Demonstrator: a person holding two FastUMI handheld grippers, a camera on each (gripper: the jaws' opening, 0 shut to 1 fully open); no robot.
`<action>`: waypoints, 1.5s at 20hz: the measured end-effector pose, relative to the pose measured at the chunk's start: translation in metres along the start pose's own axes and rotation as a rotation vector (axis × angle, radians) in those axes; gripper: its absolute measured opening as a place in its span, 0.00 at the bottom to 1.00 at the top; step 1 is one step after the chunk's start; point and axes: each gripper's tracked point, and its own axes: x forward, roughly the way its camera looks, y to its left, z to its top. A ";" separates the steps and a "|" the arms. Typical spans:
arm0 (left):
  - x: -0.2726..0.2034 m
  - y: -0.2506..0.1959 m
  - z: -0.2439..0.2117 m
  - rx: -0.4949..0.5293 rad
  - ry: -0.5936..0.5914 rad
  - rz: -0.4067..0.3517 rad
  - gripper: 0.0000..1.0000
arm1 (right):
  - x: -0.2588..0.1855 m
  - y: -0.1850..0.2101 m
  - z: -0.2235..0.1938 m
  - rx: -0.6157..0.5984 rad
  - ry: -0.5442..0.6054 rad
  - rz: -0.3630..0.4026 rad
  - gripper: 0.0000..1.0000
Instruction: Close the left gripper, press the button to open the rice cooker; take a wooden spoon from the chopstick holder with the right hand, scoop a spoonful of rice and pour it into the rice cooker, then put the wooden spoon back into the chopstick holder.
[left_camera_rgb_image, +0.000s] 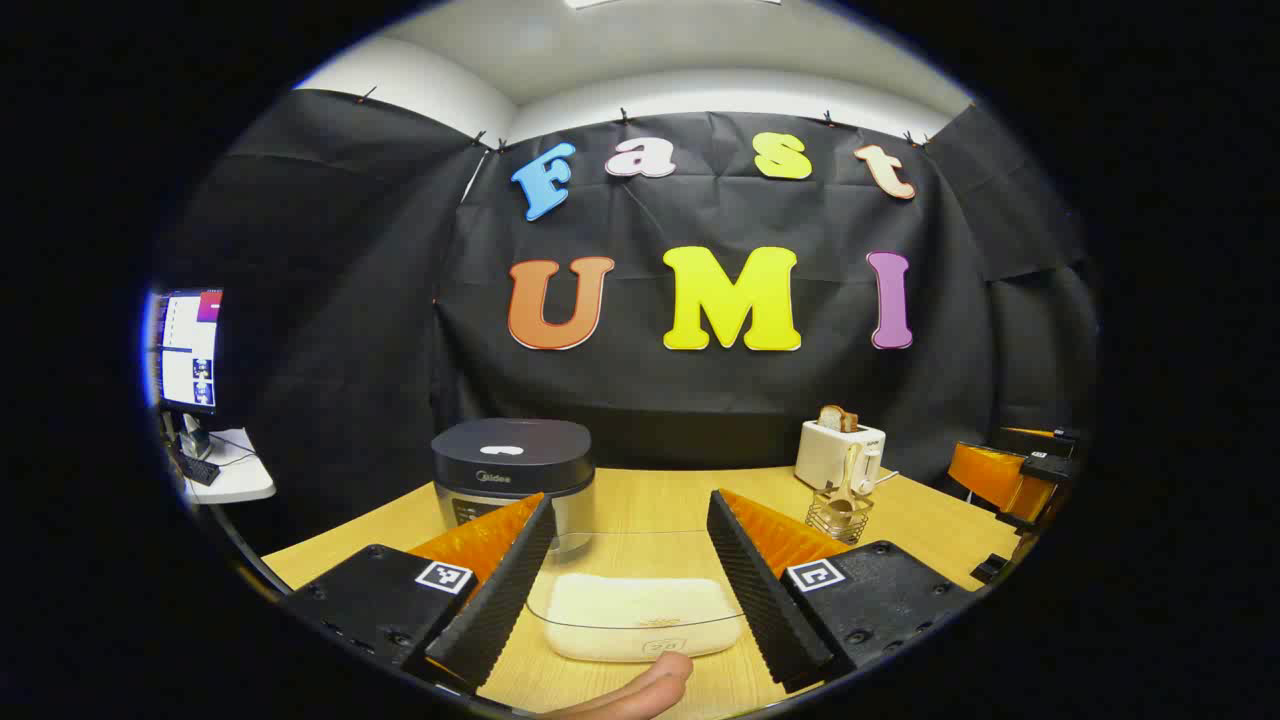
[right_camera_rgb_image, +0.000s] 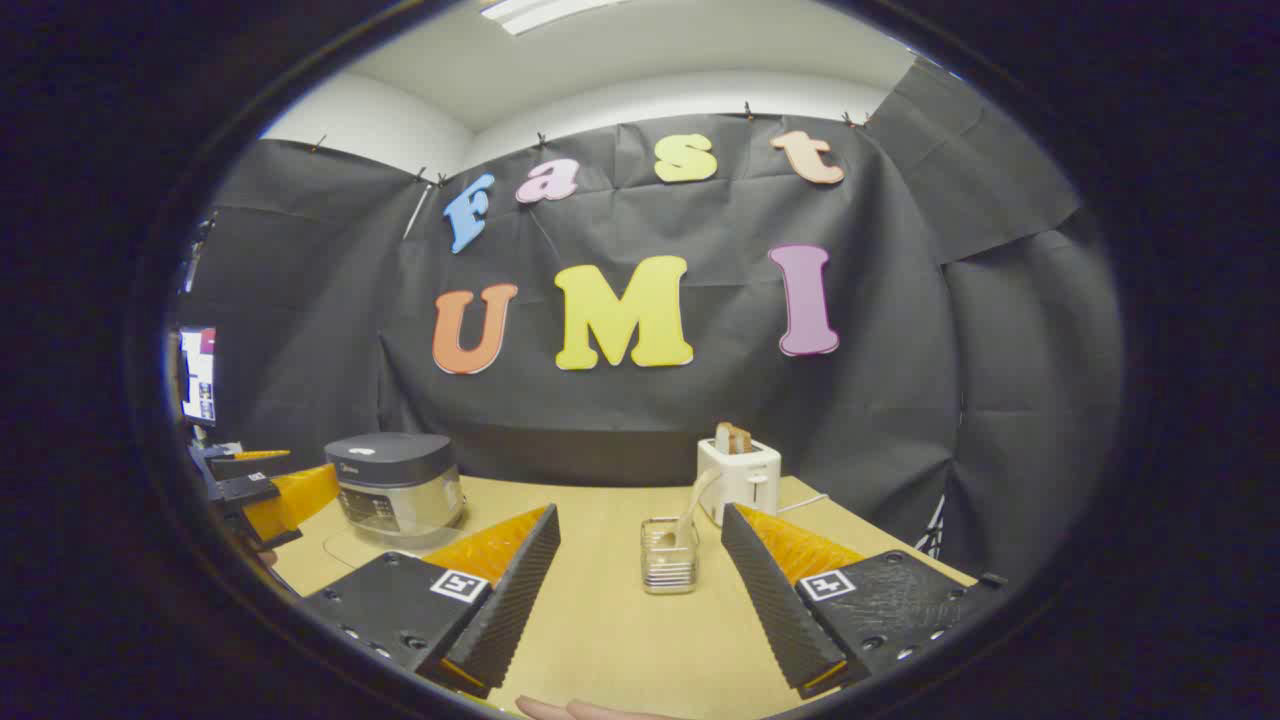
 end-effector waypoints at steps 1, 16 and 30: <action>-0.001 0.006 0.004 0.005 0.002 0.003 0.98 | -0.001 0.015 -0.001 -0.022 0.007 0.025 0.97; 0.007 0.042 0.011 0.019 0.008 0.054 0.97 | -0.003 0.013 -0.001 -0.042 -0.016 0.028 0.95; 0.159 0.163 0.021 -0.016 0.251 0.130 0.05 | 0.008 -0.007 -0.001 -0.024 -0.017 0.011 0.95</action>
